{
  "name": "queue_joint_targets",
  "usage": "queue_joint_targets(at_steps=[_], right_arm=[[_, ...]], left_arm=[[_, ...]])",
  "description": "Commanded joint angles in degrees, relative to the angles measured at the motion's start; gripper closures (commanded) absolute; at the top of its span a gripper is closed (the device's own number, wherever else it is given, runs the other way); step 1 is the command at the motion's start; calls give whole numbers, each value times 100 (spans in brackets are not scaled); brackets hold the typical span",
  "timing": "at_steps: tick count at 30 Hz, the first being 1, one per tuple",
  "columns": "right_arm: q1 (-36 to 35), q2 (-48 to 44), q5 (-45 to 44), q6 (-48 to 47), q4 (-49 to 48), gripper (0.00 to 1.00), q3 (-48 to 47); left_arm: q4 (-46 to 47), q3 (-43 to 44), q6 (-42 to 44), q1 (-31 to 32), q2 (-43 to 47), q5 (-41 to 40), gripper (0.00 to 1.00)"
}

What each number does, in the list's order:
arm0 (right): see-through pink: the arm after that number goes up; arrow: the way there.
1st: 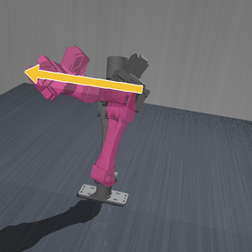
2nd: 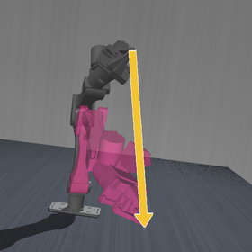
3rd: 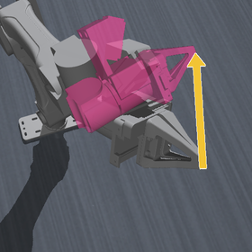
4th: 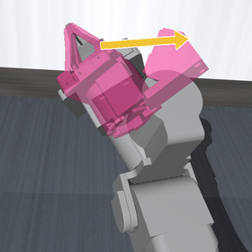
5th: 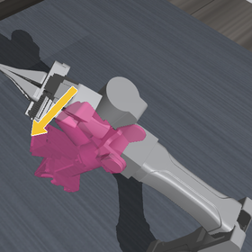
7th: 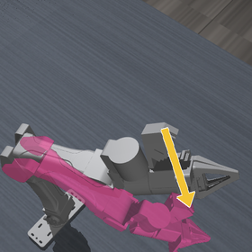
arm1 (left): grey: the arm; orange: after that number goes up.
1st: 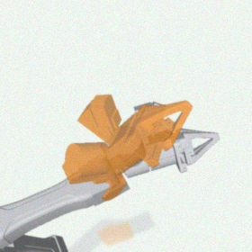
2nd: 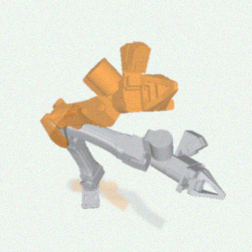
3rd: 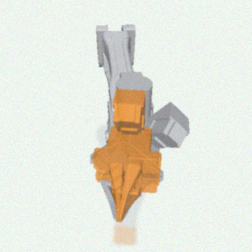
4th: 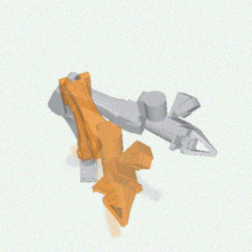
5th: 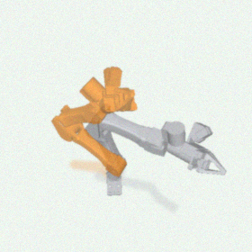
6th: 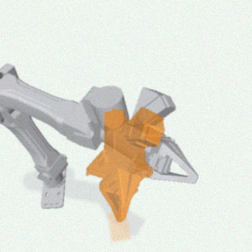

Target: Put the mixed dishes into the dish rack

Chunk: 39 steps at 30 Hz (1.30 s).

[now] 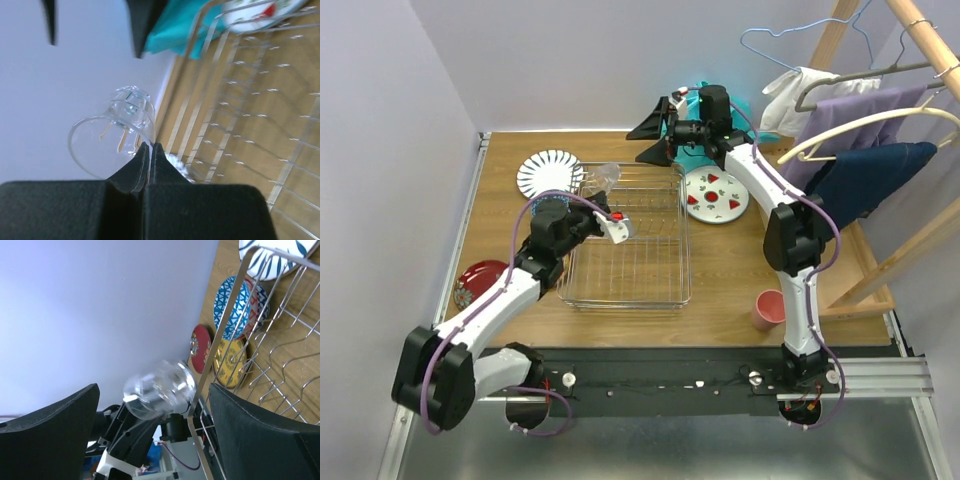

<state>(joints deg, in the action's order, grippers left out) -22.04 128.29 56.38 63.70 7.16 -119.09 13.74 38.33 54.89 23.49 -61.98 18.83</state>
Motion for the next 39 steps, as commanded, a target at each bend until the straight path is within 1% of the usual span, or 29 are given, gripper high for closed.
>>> queue_joint_targets(at_steps=[1, 2, 3, 4, 6, 10, 13, 14, 15, 17, 26, 32, 39], right_arm=[[-142, 65, -153, 28, 470, 3, 201], [-160, -5, -223, 37, 497, 3, 254], [-169, -23, -294, -15, 584, 3, 281], [-160, -41, -346, -42, 698, 4, 316], [-178, -6, -277, 10, 655, 4, 377], [-213, 64, -215, 116, 506, 6, 325], [-283, 65, -119, 256, 314, 7, 333], [-309, 65, -101, 283, 295, 7, 334], [-309, 73, -66, 344, 278, 7, 334], [-318, 65, -57, 354, 225, 9, 360], [-353, 100, 84, 318, 216, 17, 360], [-353, 161, 84, 318, 181, 22, 386], [-353, 232, 14, 336, 110, 34, 395]], left_arm=[[2236, -141, 1163, 454, -480, -1705, 100], [2526, -167, 1277, 525, -569, -1838, 100], [2633, -211, 1504, 595, -640, -2204, 100], [2747, -264, 1602, 718, -762, -2278, 100], [3046, -421, 1874, 806, -833, -2314, 100], [3196, -537, 2157, 1035, -1088, -2506, 100], [3197, -572, 2306, 1132, -1229, -2463, 100], [3188, -581, 2420, 1167, -1273, -2454, 100], [3162, -598, 2717, 1184, -1325, -2428, 100], [3327, -616, 2790, 1202, -1484, -2428, 100], [3381, -326, 2913, 1202, -1967, -2428, 100], [3539, -255, 3247, 1220, -2196, -2200, 100], [3539, -290, 3308, 1325, -2231, -2208, 100]])
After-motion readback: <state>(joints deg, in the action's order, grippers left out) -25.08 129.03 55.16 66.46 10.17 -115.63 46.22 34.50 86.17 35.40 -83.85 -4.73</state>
